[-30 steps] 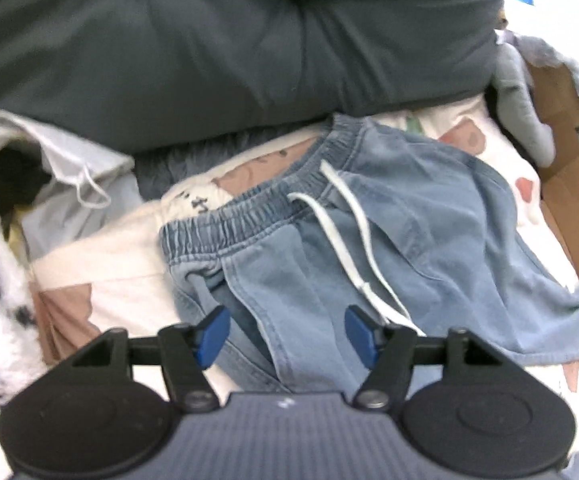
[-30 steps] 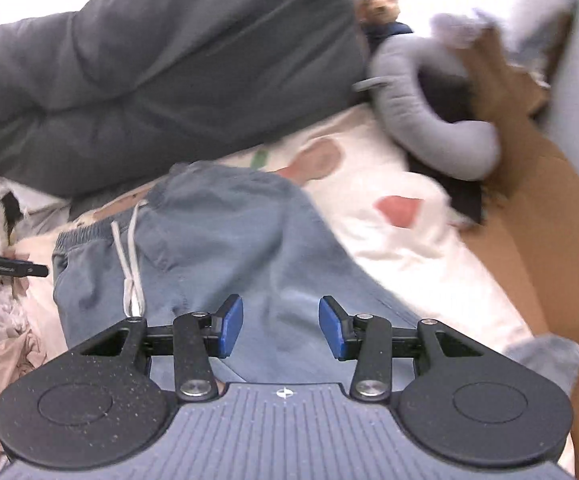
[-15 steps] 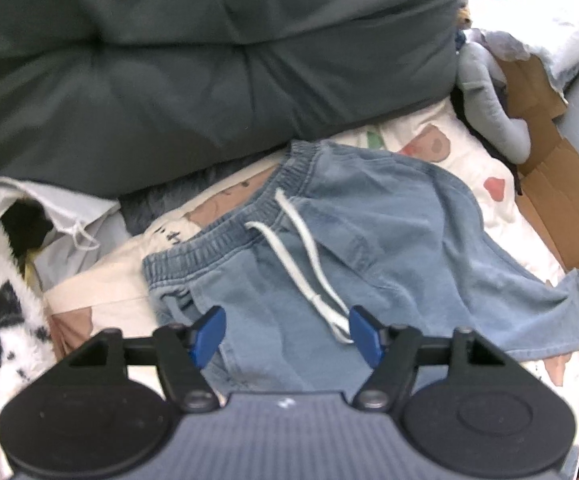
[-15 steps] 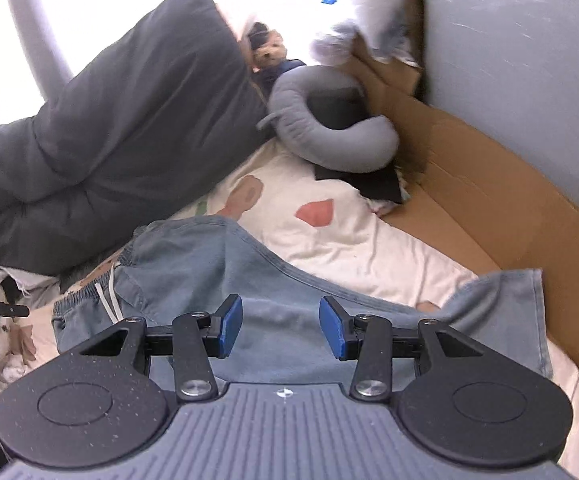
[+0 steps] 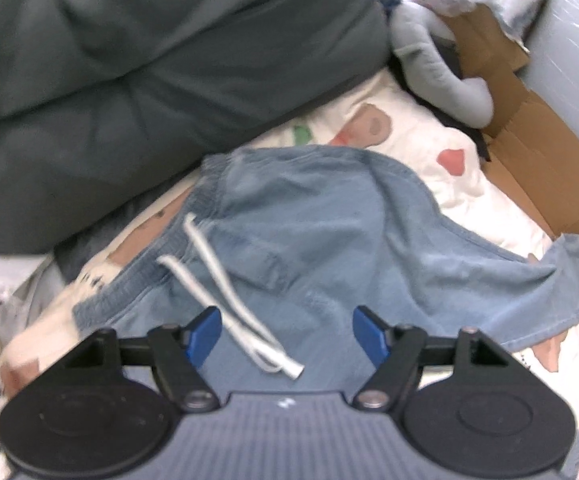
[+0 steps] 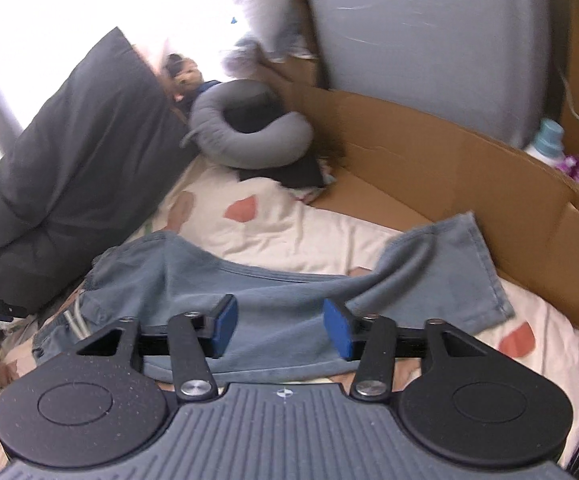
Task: Fold clothes
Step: 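Move the right gripper toward the hem of the jeans leg, then lower the open right gripper onto the jeans leg cuff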
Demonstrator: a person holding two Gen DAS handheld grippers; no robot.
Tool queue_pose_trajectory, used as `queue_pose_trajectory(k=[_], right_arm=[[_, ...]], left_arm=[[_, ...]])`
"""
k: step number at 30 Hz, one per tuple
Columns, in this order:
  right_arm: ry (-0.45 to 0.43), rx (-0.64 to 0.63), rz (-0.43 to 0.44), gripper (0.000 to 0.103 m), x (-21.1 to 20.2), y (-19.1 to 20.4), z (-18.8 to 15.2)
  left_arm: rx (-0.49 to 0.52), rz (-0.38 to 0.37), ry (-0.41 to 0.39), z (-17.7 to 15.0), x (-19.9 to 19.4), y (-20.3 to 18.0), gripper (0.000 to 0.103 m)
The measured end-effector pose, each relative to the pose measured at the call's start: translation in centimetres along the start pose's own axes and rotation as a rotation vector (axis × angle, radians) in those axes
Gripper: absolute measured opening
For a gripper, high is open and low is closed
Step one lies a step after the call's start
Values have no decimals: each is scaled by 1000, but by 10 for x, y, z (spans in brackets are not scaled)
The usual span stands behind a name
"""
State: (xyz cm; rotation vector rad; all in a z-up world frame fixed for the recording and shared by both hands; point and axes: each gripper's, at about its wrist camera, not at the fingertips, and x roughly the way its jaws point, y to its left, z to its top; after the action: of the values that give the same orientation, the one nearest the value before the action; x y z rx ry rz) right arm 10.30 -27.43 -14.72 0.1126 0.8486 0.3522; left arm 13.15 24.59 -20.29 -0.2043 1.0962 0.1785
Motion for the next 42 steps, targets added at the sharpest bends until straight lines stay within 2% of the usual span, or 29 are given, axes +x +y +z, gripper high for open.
queue_pose_trajectory(k=[10, 19, 23, 29, 33, 39, 42], right_arm=[[5, 112, -122, 59, 33, -80, -40], [76, 121, -161, 59, 85, -133, -64], [93, 192, -164, 59, 113, -160, -71], [37, 356, -176, 59, 148, -205, -79], [-6, 429, -183, 59, 166, -229, -83], [-40, 549, -168, 59, 187, -252, -94], [-59, 603, -159, 59, 195, -261, -99]], left_arm=[[78, -54, 7, 19, 54, -43, 77], [108, -104, -1, 28, 106, -64, 76], [120, -125, -5, 30, 126, -69, 73], [133, -128, 3, 32, 147, -70, 72], [141, -102, -3, 34, 151, -66, 72], [76, -47, -10, 31, 159, -58, 72], [35, -43, 11, 23, 167, -54, 72]])
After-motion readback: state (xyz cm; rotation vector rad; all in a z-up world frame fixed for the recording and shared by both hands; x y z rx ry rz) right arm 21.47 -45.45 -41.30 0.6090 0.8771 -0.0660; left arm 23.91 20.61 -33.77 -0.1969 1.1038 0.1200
